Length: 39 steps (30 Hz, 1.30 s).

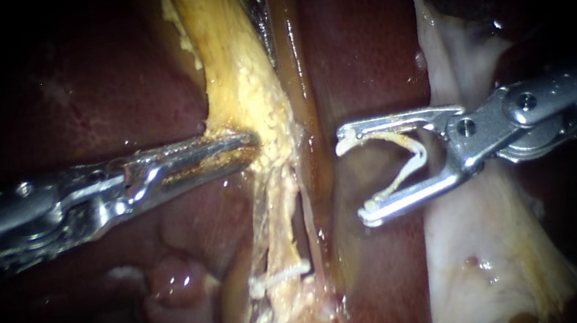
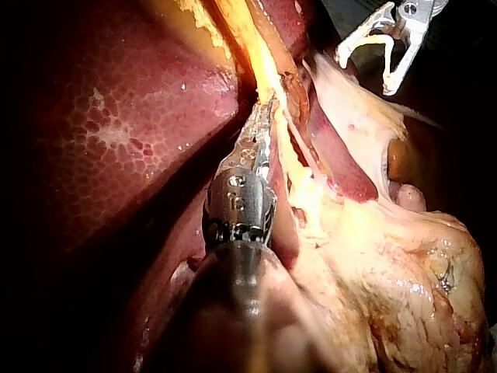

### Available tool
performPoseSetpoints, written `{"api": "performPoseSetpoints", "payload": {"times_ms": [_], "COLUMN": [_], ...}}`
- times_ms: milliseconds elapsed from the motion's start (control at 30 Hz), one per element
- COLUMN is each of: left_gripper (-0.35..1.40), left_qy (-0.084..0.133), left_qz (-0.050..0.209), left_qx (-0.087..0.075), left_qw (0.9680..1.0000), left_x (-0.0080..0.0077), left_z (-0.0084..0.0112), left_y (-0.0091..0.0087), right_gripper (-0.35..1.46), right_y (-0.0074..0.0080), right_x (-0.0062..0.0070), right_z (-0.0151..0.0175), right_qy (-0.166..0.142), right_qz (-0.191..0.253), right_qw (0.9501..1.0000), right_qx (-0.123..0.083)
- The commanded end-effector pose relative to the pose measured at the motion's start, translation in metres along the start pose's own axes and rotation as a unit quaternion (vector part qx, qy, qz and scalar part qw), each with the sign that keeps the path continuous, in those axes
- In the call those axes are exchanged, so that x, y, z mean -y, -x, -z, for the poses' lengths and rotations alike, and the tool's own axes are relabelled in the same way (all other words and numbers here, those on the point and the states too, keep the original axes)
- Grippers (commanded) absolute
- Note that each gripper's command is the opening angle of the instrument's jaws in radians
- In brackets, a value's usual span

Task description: Clipping second clip left tube

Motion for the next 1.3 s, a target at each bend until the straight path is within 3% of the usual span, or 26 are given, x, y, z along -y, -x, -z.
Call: {"api": "performPoseSetpoints", "payload": {"times_ms": [33, 133, 267, 367, 667, 1033, 1300], "left_gripper": [-0.35, -0.35, -0.35, -0.35, -0.35, -0.35, -0.35], "left_qy": [0.000, -0.005, 0.003, 0.006, 0.009, 0.010, 0.011], "left_qz": [0.000, 0.001, 0.005, 0.011, 0.002, -0.002, -0.002], "left_qx": [0.000, -0.003, 0.000, 0.012, 0.043, 0.050, 0.051], "left_qw": [1.0000, 1.0000, 1.0000, 0.9999, 0.9990, 0.9987, 0.9987], "left_x": [0.0001, 0.0001, 0.0001, 0.0004, 0.0025, 0.0047, 0.0049], "left_z": [0.0001, 0.0012, 0.0041, 0.0066, 0.0124, 0.0140, 0.0142], "left_y": [0.0000, 0.0006, 0.0026, 0.0042, 0.0073, 0.0077, 0.0077], "right_gripper": [0.60, 0.58, 0.57, 0.56, 0.56, 0.56, 0.56], "right_y": [0.0000, 0.0007, 0.0025, 0.0042, 0.0093, 0.0121, 0.0127], "right_x": [0.0001, 0.0007, 0.0016, 0.0021, 0.0027, 0.0013, 0.0014], "right_z": [-0.0001, -0.0004, -0.0019, -0.0038, -0.0096, -0.0129, -0.0154], "right_qy": [0.000, 0.000, -0.001, -0.010, -0.029, -0.036, -0.052], "right_qz": [0.000, -0.012, -0.044, -0.064, -0.105, -0.111, -0.109], "right_qw": [1.0000, 0.9999, 0.9990, 0.9979, 0.9938, 0.9925, 0.9920], "right_qx": [0.000, 0.000, 0.000, -0.002, 0.021, 0.036, 0.036]}}
